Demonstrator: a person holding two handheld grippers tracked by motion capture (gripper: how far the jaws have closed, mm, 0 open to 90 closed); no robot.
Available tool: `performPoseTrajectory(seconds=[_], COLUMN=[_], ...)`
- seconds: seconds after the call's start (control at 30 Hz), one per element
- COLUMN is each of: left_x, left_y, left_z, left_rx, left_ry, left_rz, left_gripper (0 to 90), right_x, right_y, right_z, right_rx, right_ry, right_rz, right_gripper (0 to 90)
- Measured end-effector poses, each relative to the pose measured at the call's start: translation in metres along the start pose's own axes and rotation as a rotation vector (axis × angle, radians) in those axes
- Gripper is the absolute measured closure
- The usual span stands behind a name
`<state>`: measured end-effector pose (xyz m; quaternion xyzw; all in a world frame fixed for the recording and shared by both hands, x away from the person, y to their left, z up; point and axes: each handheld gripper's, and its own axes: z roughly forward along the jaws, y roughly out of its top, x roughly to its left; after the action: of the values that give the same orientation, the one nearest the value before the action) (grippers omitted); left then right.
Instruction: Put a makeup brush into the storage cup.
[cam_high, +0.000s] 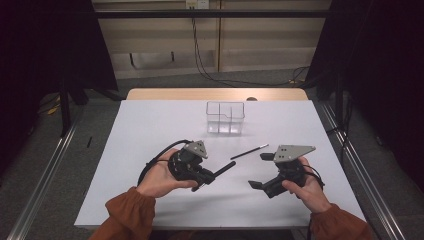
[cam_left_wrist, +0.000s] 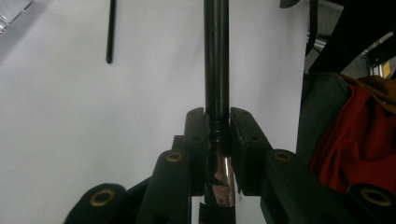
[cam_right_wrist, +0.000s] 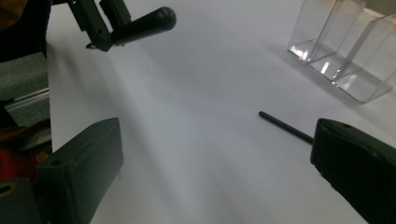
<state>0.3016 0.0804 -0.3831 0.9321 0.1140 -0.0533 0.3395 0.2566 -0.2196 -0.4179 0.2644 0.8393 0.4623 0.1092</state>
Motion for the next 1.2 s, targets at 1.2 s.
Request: performPoseTrajectory(seconds=[1.2], left_x=[-0.009], left_y=[0.022], left_z=[0.018], left_rx=[0.286], left_ry=[-0.028], left_rz=[0.124], left_gripper=[77.7], right_x=[0.006], right_y=[0.034], right_z=[0.044], right_rx=[0.359], right_ry=[0.257], right_rz=[-0.205], right_gripper=[7.2])
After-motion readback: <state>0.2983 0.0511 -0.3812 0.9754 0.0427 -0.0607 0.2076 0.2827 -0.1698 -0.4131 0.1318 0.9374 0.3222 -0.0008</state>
